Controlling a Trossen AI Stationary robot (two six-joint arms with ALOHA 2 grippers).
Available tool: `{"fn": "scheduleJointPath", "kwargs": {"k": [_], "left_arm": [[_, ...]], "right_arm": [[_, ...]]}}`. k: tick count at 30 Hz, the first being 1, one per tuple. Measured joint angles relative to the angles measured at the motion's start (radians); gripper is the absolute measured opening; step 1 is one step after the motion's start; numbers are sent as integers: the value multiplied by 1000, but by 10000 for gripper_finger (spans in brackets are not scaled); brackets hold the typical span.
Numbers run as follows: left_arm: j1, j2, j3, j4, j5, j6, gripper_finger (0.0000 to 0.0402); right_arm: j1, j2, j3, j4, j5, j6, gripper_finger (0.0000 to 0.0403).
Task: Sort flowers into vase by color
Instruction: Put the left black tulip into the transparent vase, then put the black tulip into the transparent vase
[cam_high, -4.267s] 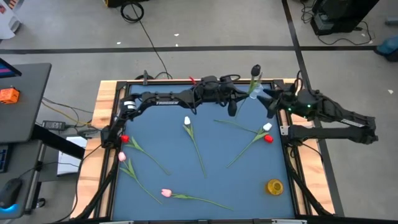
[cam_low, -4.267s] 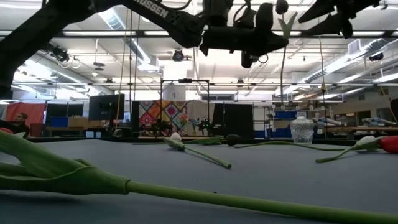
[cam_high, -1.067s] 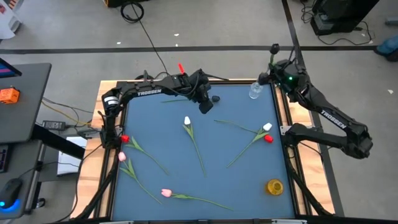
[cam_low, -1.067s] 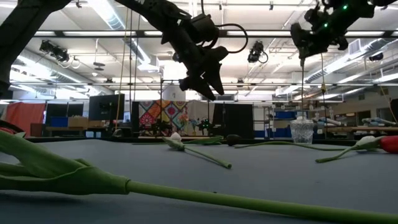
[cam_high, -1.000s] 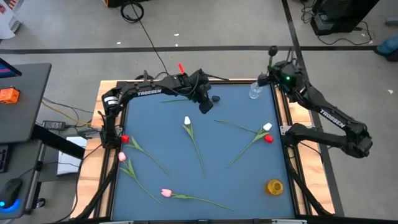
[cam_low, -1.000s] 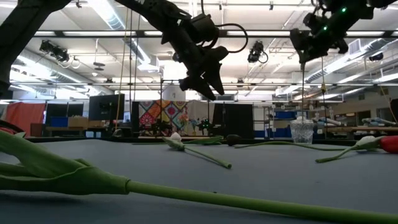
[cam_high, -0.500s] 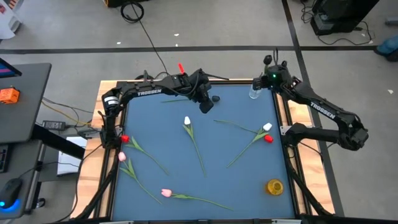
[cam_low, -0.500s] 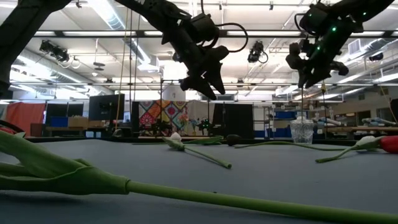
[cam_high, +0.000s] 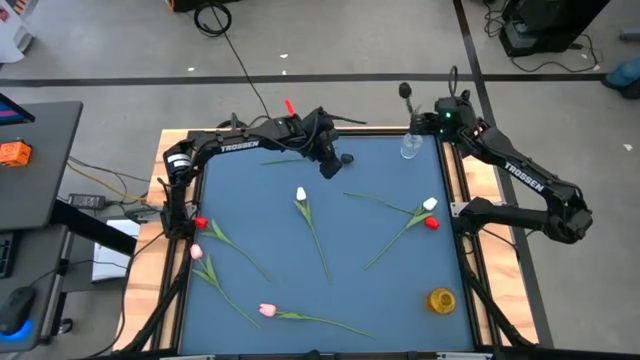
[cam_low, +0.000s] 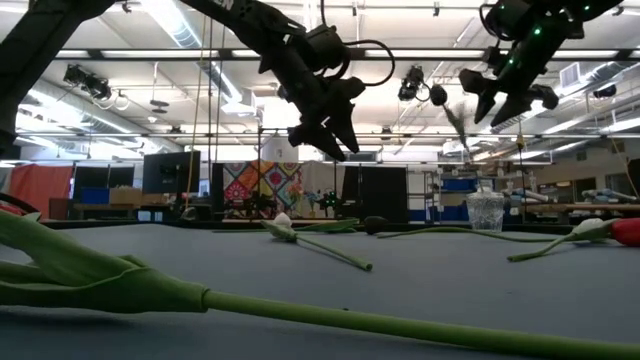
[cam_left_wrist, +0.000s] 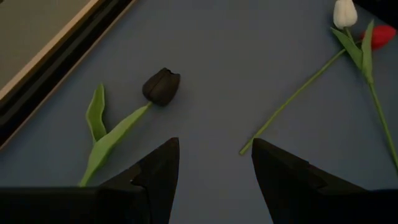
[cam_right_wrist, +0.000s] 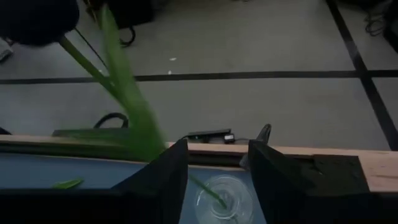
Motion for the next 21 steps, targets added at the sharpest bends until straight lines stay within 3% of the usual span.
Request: {"fn": "scheduleJointPath", "kwargs": {"k": [14, 18, 21], "left_arm": [[7, 0, 0, 0, 0, -9, 208], [3, 0, 0, -1, 0, 32, 208], [-1, 0, 0, -9, 1, 67, 208]], "right_arm": [[8, -75, 78, -173, -117, 74, 172], [43, -116, 78, -216, -172, 118, 171], [93, -139, 62, -253, -150, 158, 167]]}}
